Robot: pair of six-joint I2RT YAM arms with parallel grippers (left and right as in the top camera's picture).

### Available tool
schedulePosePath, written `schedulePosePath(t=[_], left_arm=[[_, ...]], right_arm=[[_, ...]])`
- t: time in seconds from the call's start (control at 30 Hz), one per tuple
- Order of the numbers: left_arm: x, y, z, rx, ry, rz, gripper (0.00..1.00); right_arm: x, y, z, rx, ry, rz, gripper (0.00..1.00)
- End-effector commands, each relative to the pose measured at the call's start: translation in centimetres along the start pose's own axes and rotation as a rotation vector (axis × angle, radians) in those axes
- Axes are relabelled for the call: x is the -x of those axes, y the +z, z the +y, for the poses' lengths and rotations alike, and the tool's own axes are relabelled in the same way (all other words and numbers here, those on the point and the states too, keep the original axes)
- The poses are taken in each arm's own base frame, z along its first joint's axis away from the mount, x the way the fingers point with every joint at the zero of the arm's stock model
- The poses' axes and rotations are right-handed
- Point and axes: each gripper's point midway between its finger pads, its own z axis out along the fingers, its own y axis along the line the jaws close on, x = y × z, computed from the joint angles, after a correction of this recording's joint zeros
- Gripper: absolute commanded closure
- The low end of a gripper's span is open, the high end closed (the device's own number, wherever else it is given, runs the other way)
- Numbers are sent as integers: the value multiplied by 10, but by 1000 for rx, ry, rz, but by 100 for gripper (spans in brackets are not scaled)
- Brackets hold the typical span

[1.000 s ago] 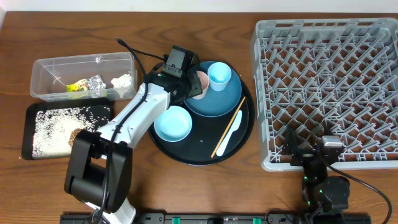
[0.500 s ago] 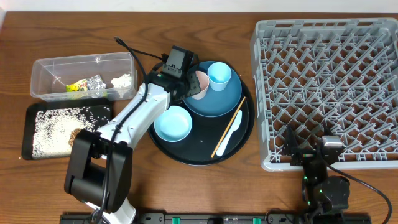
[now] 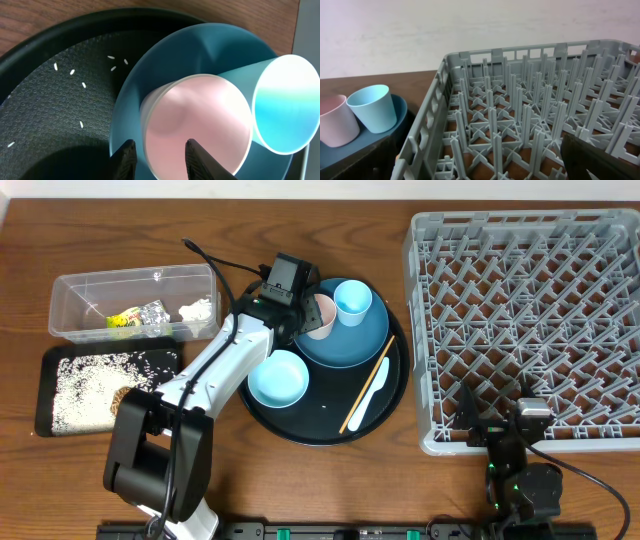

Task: Sort waste into correct bins and load items into the dishwasher rack
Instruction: 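Reach the left gripper to the pink cup and grasp its rim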

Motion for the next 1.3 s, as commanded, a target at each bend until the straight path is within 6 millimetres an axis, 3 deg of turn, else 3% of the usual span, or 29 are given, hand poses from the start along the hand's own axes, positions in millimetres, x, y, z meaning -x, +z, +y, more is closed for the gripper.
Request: schedulePosePath(t=[0.0, 0.87, 1.17, 1.27], left_arm=[[-4, 6, 8, 29, -4, 10, 66], [-12, 9, 11, 39, 2, 28, 67], [-20, 24, 14, 55, 7, 53, 67], [-16, 26, 11, 44, 6, 37, 78]], right_arm=[[-1, 0, -2, -9, -14, 4, 1], [-1, 0, -2, -9, -14, 4, 1], [-1, 0, -2, -9, -14, 4, 1], [-1, 0, -2, -9, -14, 4, 1]])
